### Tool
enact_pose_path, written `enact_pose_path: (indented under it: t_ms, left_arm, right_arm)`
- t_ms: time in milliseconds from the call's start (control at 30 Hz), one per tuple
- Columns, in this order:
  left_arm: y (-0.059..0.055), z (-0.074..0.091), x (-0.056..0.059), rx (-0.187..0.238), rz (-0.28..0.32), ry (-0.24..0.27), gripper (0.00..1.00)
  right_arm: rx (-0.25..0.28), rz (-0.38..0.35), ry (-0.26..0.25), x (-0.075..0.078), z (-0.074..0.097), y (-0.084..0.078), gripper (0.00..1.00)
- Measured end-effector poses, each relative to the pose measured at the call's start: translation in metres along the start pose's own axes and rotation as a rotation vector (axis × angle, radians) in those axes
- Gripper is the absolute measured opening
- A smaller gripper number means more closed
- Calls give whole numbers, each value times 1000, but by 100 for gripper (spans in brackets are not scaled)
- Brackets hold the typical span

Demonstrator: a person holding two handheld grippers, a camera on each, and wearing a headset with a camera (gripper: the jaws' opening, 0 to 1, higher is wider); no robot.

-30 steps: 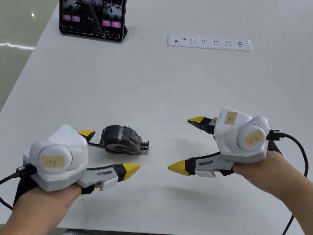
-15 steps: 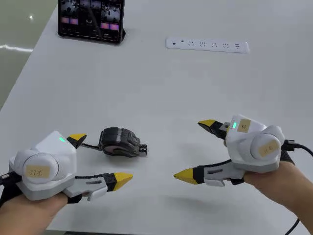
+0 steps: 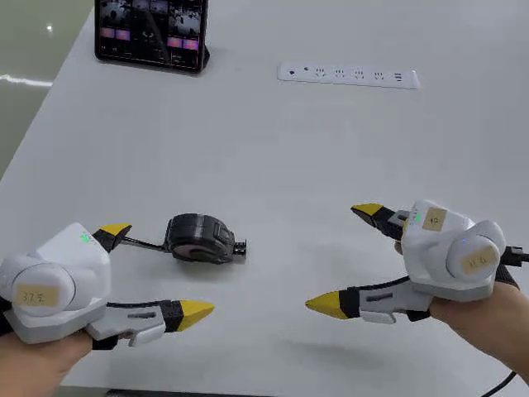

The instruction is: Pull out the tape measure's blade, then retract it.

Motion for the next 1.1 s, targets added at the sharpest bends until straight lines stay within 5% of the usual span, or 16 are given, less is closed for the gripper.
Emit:
enact_pose_path:
  t_ms: [1100]
  left_arm:
    - [-12, 23, -6, -33, -115, -61, 99]
  right_arm:
    - [-70, -24, -17, -11, 33, -34, 99]
Point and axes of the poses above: the centre of the closed fingertips' face, and the gripper's own axes: z roughly backward along the fingers, x roughly to its right, y roughly out of its top, the point moved 6 cm from there along z, roughly backward along the fingers, and after that the axes turned 7 degrees about y, right-handed, at the moved point
